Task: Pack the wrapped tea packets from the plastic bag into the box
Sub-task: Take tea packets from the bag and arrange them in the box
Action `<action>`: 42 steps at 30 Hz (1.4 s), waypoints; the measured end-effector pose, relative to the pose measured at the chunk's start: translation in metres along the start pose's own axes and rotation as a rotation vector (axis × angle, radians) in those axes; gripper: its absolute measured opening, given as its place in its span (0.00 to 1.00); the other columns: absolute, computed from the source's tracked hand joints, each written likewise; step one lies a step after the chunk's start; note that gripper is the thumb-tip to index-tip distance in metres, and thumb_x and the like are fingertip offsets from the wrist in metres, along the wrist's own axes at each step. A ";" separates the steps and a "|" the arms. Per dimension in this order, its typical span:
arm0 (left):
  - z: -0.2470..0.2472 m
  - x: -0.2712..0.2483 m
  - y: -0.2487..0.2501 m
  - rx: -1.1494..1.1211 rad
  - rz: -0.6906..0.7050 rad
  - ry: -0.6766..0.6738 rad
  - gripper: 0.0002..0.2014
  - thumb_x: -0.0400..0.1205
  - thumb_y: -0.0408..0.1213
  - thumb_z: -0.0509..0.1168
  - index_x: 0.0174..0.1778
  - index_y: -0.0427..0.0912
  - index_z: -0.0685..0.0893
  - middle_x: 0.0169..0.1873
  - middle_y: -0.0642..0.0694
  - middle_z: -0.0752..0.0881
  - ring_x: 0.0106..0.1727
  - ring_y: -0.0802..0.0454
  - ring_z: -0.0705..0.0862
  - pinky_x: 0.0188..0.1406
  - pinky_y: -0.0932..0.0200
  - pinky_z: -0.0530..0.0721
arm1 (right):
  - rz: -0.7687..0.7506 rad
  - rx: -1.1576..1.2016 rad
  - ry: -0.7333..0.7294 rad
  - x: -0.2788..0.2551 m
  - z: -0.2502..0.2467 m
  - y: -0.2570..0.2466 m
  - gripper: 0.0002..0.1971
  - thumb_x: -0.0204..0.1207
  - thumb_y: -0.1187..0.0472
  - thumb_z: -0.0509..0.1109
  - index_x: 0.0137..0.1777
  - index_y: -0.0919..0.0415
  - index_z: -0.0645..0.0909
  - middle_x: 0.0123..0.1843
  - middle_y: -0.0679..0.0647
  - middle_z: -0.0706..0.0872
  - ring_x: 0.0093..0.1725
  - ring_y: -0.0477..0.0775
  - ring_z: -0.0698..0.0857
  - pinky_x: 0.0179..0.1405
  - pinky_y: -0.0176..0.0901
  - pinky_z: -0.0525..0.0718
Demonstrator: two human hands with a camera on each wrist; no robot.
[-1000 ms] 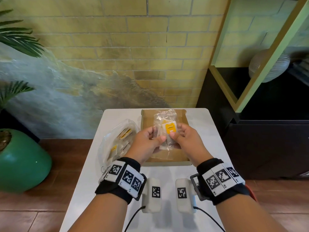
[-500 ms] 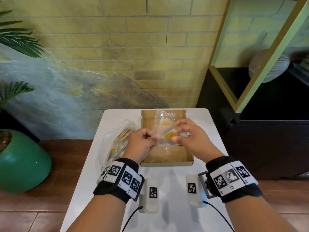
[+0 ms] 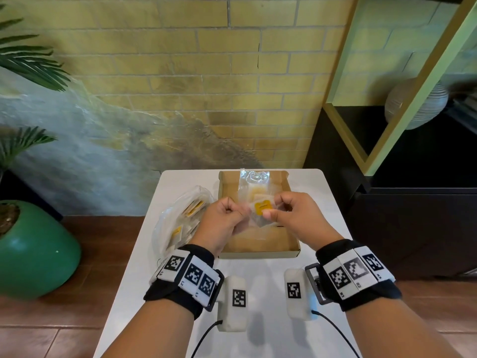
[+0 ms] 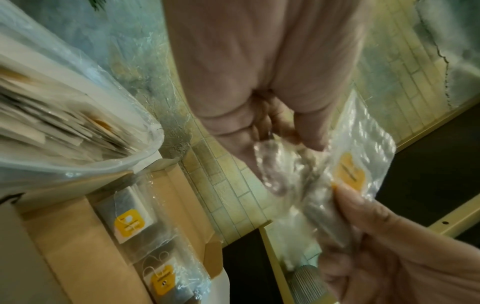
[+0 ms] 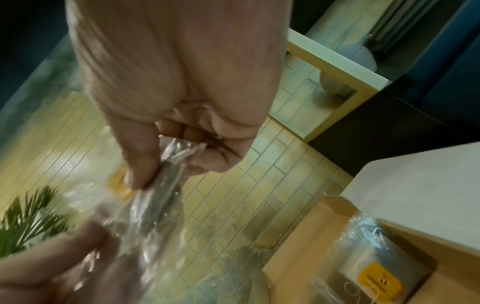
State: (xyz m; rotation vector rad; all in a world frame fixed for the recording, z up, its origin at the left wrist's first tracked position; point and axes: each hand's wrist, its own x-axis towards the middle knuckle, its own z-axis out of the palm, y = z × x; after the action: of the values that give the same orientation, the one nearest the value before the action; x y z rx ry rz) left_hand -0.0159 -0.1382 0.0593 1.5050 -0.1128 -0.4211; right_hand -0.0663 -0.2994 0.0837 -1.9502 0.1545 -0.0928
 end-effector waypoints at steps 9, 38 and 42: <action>-0.002 0.005 -0.003 -0.043 -0.020 0.174 0.22 0.79 0.21 0.63 0.60 0.51 0.67 0.33 0.46 0.78 0.24 0.56 0.74 0.23 0.64 0.72 | -0.089 0.038 0.230 0.004 -0.010 0.001 0.09 0.71 0.60 0.74 0.40 0.66 0.80 0.46 0.72 0.85 0.49 0.73 0.84 0.51 0.66 0.84; 0.015 0.002 -0.003 0.036 0.053 0.133 0.18 0.77 0.19 0.63 0.51 0.47 0.73 0.34 0.50 0.76 0.35 0.57 0.78 0.34 0.61 0.81 | 0.293 0.481 -0.026 0.003 0.027 0.017 0.10 0.81 0.62 0.63 0.60 0.55 0.67 0.59 0.60 0.81 0.50 0.56 0.85 0.45 0.48 0.87; 0.011 0.005 -0.009 0.130 0.077 0.122 0.20 0.76 0.19 0.63 0.61 0.43 0.75 0.35 0.46 0.79 0.36 0.53 0.80 0.41 0.53 0.82 | 0.283 0.481 -0.127 0.001 0.030 0.019 0.14 0.80 0.62 0.65 0.62 0.48 0.71 0.52 0.56 0.86 0.47 0.54 0.86 0.43 0.48 0.86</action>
State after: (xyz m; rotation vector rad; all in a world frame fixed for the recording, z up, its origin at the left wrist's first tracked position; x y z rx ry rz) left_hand -0.0174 -0.1506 0.0501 1.6452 -0.1029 -0.2633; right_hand -0.0625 -0.2787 0.0549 -1.4343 0.2935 0.1674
